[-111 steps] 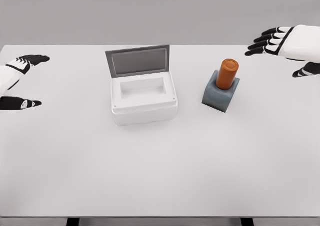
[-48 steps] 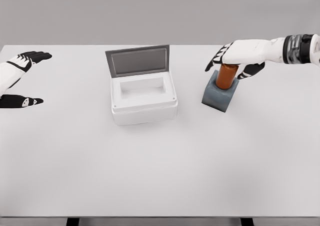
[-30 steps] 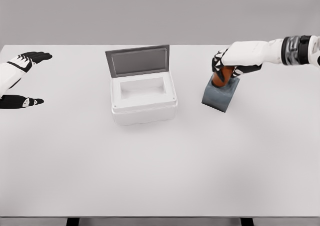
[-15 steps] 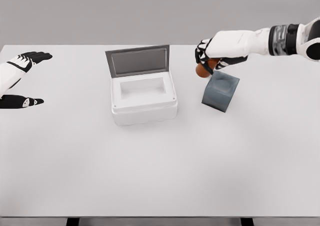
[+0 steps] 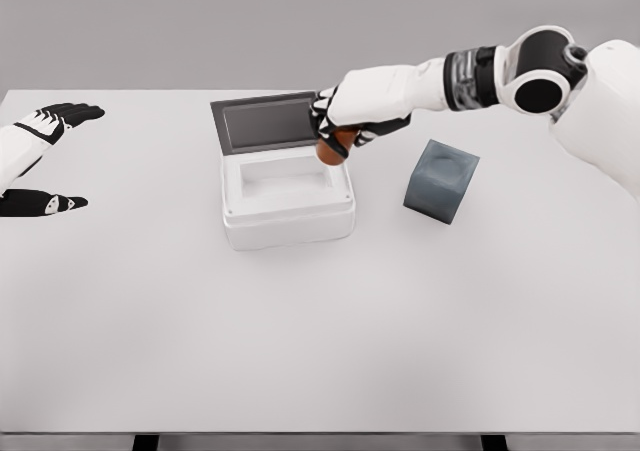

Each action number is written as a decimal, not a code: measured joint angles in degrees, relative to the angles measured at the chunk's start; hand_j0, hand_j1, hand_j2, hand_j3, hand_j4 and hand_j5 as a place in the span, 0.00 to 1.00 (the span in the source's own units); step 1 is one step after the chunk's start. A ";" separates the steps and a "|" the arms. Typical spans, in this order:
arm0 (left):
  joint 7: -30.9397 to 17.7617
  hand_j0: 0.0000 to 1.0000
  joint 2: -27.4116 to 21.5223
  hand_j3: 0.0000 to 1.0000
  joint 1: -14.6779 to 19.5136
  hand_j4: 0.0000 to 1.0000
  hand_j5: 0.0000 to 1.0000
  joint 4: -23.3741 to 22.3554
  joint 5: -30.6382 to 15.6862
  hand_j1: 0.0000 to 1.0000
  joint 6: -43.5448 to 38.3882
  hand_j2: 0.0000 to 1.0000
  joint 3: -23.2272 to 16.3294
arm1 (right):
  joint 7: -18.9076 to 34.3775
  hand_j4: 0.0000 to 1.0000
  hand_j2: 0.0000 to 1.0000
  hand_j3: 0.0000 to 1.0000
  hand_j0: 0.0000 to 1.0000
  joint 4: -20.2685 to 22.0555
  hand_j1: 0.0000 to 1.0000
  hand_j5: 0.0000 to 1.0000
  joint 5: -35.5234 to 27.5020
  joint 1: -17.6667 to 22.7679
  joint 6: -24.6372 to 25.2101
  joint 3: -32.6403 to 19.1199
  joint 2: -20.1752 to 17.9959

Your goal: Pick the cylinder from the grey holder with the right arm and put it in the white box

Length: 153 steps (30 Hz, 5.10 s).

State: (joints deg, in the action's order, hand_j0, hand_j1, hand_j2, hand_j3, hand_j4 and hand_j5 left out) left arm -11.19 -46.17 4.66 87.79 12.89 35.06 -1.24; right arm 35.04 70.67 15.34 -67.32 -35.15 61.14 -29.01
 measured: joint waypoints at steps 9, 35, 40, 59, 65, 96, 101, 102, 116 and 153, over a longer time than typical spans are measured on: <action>0.00 1.00 0.00 1.00 0.00 1.00 1.00 0.00 0.00 1.00 0.00 1.00 0.00 | 0.00 0.27 0.27 0.27 0.27 -0.18 0.27 0.27 0.06 -0.53 0.01 1.23 0.35; 0.00 1.00 0.08 1.00 0.00 1.00 1.00 0.00 0.00 1.00 0.00 1.00 0.00 | 0.00 0.29 0.29 0.29 0.29 -0.36 0.29 0.29 0.49 -1.14 0.01 2.09 0.88; 0.00 1.00 0.09 1.00 0.00 1.00 1.00 0.00 0.00 1.00 0.00 1.00 0.00 | 0.00 0.29 0.29 0.29 0.29 -0.36 0.29 0.29 0.64 -1.14 0.01 2.12 1.11; 0.00 1.00 0.10 1.00 0.00 1.00 1.00 0.00 0.00 1.00 0.00 1.00 0.00 | 0.00 0.38 0.38 0.38 0.38 -2.07 0.38 0.38 1.25 -1.49 0.00 2.04 1.96; 0.00 1.00 0.12 1.00 0.00 1.00 1.00 0.00 0.00 1.00 0.00 1.00 0.00 | -0.01 0.59 0.59 0.59 0.59 -1.77 0.59 0.59 1.29 -1.58 0.00 2.04 1.97; 0.00 1.00 0.31 1.00 2.81 1.00 1.00 -0.47 3.24 1.00 -0.01 1.00 -0.36 | 0.01 1.00 1.00 1.00 1.00 12.68 1.00 1.00 -1.08 14.67 -0.10 -23.17 -17.75; -0.46 1.00 0.81 1.00 11.42 1.00 1.00 -0.50 8.24 1.00 -0.03 1.00 -4.23 | 0.00 1.00 1.00 1.00 1.00 16.88 1.00 1.00 -1.55 23.73 -0.09 -30.57 -19.79; -1.09 1.00 0.73 1.00 14.32 1.00 1.00 -0.51 8.45 1.00 -0.02 1.00 -6.05 | 0.00 1.00 1.00 1.00 1.00 18.43 1.00 1.00 -2.54 23.91 -0.06 -31.62 -20.92; -13.91 1.00 -8.77 1.00 50.71 1.00 1.00 -3.45 -10.93 1.00 0.00 1.00 -51.64 | 0.01 1.00 1.00 1.00 1.00 27.33 1.00 1.00 -10.31 59.50 -0.11 -58.33 -22.58; -23.83 1.00 1.23 1.00 59.59 1.00 1.00 -16.67 -22.58 1.00 -11.36 1.00 -58.87 | -0.01 1.00 1.00 1.00 1.00 28.72 1.00 1.00 -10.21 61.35 -0.03 -66.33 -18.75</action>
State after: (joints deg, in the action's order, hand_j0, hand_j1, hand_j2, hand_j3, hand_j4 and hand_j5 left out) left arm -35.02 -44.94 64.25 71.12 -9.69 23.70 -60.11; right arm 35.03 99.39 5.13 -5.98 -35.18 -5.18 -47.76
